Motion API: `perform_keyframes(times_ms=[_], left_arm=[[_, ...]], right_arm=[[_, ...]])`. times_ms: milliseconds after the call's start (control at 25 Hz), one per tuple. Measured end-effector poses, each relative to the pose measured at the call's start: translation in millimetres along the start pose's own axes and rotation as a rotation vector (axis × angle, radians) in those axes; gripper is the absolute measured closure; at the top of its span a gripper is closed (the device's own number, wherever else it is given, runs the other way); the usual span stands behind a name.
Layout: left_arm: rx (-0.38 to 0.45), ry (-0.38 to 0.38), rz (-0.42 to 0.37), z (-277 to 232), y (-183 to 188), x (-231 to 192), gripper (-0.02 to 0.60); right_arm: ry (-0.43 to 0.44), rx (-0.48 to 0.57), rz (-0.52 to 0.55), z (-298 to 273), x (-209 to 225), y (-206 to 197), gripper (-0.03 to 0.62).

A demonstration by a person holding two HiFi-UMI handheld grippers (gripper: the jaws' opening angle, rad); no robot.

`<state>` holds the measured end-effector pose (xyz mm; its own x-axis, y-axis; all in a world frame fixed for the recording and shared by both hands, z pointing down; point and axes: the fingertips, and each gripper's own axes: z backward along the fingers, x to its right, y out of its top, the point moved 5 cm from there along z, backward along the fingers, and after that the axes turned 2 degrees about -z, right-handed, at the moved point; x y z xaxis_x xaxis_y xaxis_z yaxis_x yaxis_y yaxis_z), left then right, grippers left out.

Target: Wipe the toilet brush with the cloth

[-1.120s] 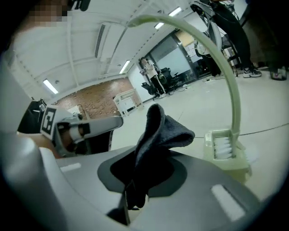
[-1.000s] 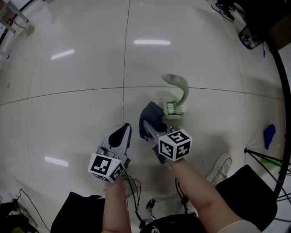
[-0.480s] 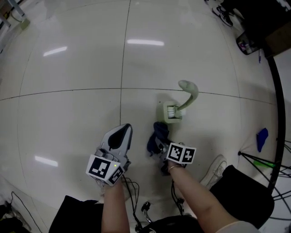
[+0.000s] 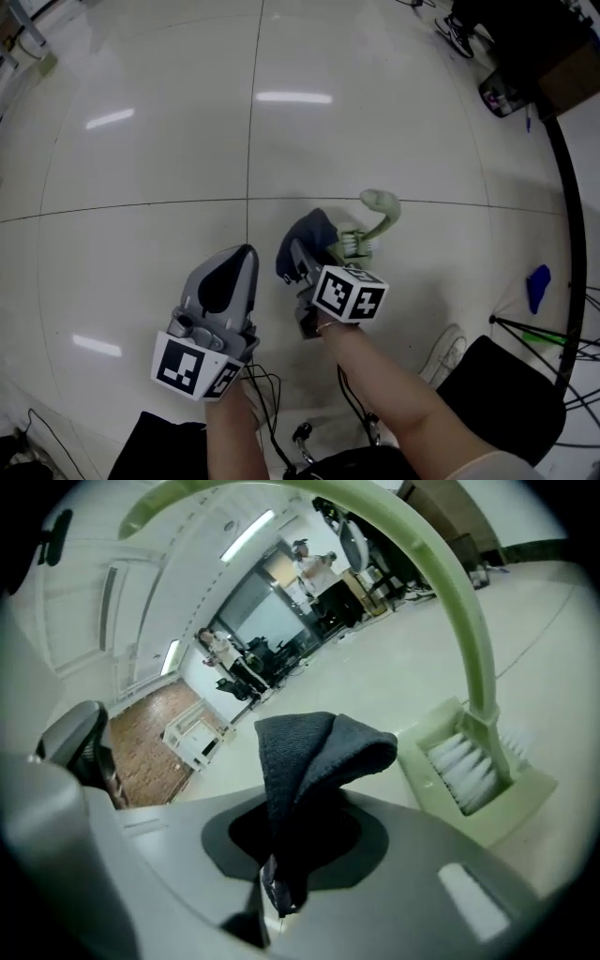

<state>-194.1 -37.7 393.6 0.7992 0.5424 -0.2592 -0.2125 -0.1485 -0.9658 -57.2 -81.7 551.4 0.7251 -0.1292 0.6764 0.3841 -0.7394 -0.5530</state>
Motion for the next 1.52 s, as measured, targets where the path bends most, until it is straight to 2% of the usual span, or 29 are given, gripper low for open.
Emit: perform_keyframes(times_ms=[120,280,520,760,840,920,1040,1120,1200,1280,1360,1440,1520], left_arm=[[-0.008,0.008,0.004,2,-7,-5,0.575],[-0.022,0.032,0.003,4,-15,-7,0.575],[-0.047,0.019,0.010,0,-25,-5,0.575],[-0.063,-0.004,0.018,-17,-25,10,0.575],[-0.046,-0.009,0.025,-27,-18,17,0.575],[-0.026,-0.024,0.002,-40,-5,26,0.576],[0.028,-0.046,-0.063,-63,31,41,0.575],[0.096,-0.038,-0.080,-73,64,48,0.575],[0.133,-0.041,-0.086,-80,94,56,0.575],[0.106,-0.058,-0.100,-91,110,66,0.575],[0.043,-0.075,-0.112,-103,113,75,0.575],[-0.022,-0.086,-0.116,-109,107,78,0.575],[-0.051,-0.092,-0.090,-111,105,77,0.575]], right_arm=[[-0.067,0.001,-0.129,-4,16,-10,0.531],[-0.138,-0.041,-0.218,4,44,-40,0.533],[-0.227,-0.117,-0.227,24,82,-83,0.532],[-0.207,-0.173,-0.279,58,86,-99,0.533],[-0.183,-0.159,-0.338,78,80,-93,0.532],[-0.174,-0.116,-0.346,102,78,-77,0.532],[-0.191,-0.032,-0.229,140,82,-41,0.531],[-0.184,0.023,-0.102,161,77,-7,0.532],[-0.138,0.097,0.063,180,55,39,0.533],[-0.072,0.181,0.268,196,19,92,0.533],[-0.005,0.256,0.435,208,-21,139,0.533],[0.046,0.308,0.523,215,-57,173,0.531],[0.086,0.322,0.567,215,-86,194,0.531]])
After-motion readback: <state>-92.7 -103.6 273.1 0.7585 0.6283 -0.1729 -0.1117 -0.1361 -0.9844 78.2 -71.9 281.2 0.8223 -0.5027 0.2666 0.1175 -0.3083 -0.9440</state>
